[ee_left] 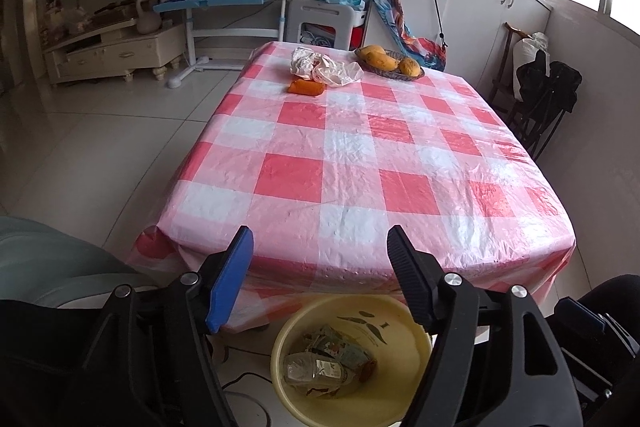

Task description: Collect trash

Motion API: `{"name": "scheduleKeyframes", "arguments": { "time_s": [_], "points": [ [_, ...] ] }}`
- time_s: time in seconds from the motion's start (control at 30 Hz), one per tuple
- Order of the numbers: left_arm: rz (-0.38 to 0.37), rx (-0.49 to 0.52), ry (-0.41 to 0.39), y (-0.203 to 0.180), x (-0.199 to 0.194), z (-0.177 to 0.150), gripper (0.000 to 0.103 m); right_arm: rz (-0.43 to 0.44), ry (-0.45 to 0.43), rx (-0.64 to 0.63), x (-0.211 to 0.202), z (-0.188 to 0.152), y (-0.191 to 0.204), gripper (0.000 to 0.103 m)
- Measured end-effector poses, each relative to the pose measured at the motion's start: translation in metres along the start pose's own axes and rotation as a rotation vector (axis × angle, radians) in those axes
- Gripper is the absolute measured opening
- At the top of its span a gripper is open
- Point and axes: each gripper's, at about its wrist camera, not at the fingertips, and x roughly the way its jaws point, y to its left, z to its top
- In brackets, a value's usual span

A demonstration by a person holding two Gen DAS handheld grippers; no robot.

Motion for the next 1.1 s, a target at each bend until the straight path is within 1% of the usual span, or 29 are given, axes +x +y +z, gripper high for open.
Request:
{"name": "scheduleKeyframes", "arguments": {
  "time_s": [0.07,0.13,0.17,0.47,0.63,0.8,0.93,1.03,1.1],
  "points": [
    [0.008,0.011,-0.003,0.000,0.001,0.000,0.068,-0.016,-0.002,-0.033,0.004,-0.001,0.003,0.088],
    [0.021,0.021,-0.008,0.000,0.002,0.000,0.070,-0.006,0.018,-0.014,0.009,-0.001,0.001,0.088],
    [0.025,0.021,-0.010,0.001,0.002,0.000,0.071,-0.003,0.012,-0.011,0.009,-0.001,0.001,0.088],
    [0.048,0.006,-0.006,0.005,0.005,0.000,0.077,-0.030,0.025,-0.010,0.013,-0.003,-0.001,0.089],
    [0.057,-0.001,-0.015,0.009,-0.002,-0.002,0.078,-0.043,0.023,-0.013,0.012,-0.003,-0.001,0.091],
    [0.057,-0.019,-0.040,0.016,-0.017,-0.002,0.079,-0.051,0.035,-0.011,0.015,0.001,0.001,0.091],
    [0.064,-0.049,-0.045,0.025,-0.024,0.001,0.081,-0.092,0.043,-0.024,0.027,0.023,-0.002,0.092],
    [0.067,-0.078,-0.038,0.030,-0.024,0.003,0.082,-0.139,0.059,-0.051,0.048,0.057,-0.009,0.094],
    [0.056,-0.094,-0.034,0.032,-0.023,0.004,0.082,-0.178,0.078,-0.064,0.072,0.084,-0.019,0.094]
  ]
}}
